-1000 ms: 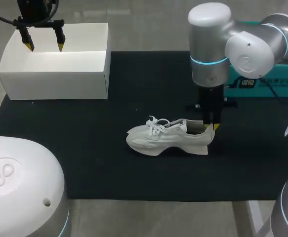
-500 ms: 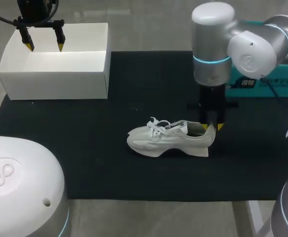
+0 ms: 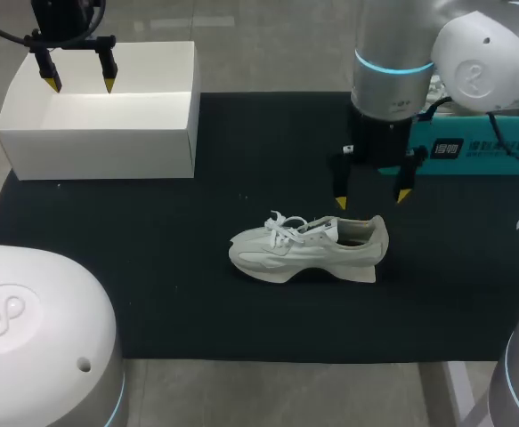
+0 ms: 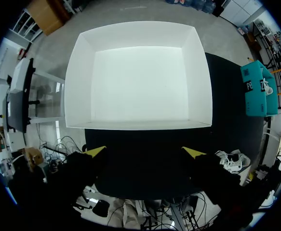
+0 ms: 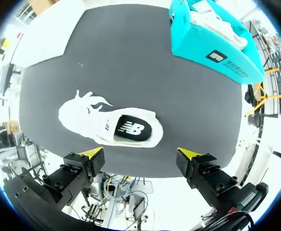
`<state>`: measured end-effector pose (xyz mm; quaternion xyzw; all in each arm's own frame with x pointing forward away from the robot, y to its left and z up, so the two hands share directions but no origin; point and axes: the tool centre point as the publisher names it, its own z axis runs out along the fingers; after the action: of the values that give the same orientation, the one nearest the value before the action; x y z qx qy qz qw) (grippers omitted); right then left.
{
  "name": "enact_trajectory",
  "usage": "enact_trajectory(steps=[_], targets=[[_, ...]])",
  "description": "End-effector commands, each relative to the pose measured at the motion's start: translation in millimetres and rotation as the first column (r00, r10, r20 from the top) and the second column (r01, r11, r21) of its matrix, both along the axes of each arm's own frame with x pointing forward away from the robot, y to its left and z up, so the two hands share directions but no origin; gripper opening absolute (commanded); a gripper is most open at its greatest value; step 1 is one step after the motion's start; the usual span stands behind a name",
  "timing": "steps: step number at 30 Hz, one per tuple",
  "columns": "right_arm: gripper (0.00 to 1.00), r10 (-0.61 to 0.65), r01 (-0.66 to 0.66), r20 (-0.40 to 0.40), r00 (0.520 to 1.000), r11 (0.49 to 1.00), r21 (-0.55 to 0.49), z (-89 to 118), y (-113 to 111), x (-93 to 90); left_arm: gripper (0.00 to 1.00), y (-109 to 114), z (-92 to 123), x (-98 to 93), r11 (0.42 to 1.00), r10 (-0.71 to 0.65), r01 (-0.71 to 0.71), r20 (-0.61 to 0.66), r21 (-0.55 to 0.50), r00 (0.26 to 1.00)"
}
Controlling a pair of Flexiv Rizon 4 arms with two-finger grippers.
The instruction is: Take the shoe out of the shoebox, open the shoe tongue, remove and reinsert the insole, then place the shoe into the shoebox
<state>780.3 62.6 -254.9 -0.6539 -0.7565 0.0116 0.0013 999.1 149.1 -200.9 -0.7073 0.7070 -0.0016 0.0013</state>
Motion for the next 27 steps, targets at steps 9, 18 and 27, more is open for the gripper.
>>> enact_trajectory(steps=[9,18,27], targets=[[1.0,0.828,-0.914,0.394,0.398,0.394,0.094,69,13,-8.3,1.0,0,1,0.0,1.0,0.0,0.0,-0.001,0.001,1.0],[1.0,0.828,-0.914,0.394,0.398,0.394,0.094,69,13,-8.3,1.0,0,1,0.0,1.0,0.0,0.0,-0.001,0.001,1.0],[1.0,0.828,-0.914,0.394,0.398,0.394,0.094,69,13,-8.3,1.0,0,1,0.0,1.0,0.0,0.0,-0.001,0.001,1.0]])
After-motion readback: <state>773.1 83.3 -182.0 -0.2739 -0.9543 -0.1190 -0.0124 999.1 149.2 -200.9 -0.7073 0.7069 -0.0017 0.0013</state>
